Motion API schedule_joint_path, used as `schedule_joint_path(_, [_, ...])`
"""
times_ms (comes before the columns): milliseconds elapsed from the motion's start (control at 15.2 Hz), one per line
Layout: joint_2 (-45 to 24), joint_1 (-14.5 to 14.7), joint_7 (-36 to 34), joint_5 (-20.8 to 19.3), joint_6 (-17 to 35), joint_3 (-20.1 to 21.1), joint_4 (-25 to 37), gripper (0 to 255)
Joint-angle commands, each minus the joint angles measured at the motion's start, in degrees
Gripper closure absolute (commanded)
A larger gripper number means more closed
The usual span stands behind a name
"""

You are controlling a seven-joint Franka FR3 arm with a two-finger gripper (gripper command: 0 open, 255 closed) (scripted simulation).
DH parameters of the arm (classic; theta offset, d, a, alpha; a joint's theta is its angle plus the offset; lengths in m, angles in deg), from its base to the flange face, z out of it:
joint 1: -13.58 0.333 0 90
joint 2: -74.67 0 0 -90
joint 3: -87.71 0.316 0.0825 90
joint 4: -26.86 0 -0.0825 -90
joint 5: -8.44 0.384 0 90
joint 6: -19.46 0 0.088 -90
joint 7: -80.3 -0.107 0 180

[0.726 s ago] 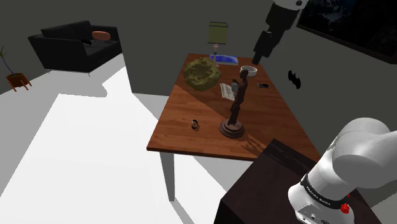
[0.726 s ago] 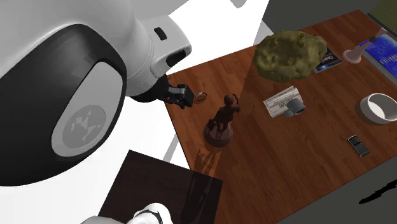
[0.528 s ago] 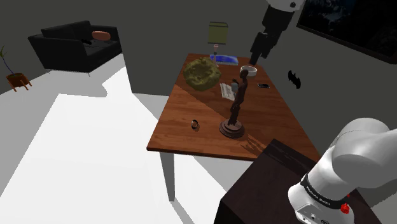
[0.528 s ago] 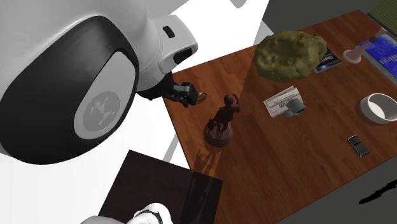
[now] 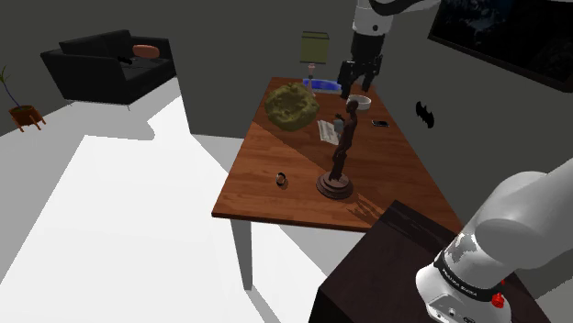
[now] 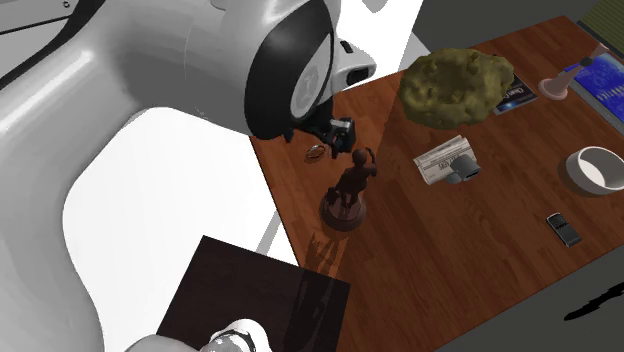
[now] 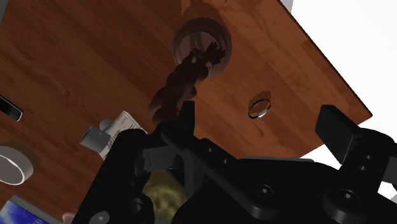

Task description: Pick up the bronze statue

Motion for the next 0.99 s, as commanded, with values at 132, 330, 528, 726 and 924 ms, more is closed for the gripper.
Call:
schedule_joint_path(132, [-8.96,-1.91,-2.38,-1.13,-0.01,-1.15,4.87,0])
schedule_joint_path(330, [-15.59,-3.18,-4.04,-1.77,-0.53,-2.18,9.01,0])
schedule_joint_path(528, [-22.14,-4.43,-5.55,-2.20,-1.40,-3.34,13.45,0])
schedule_joint_path(726, [-28.62,-5.69,-6.89,-2.42,-2.61,-4.58,18.17,0])
schedule_joint_path(924, [-31.86,-6.31,-7.55,-2.45,-2.58,-5.23,19.95,0])
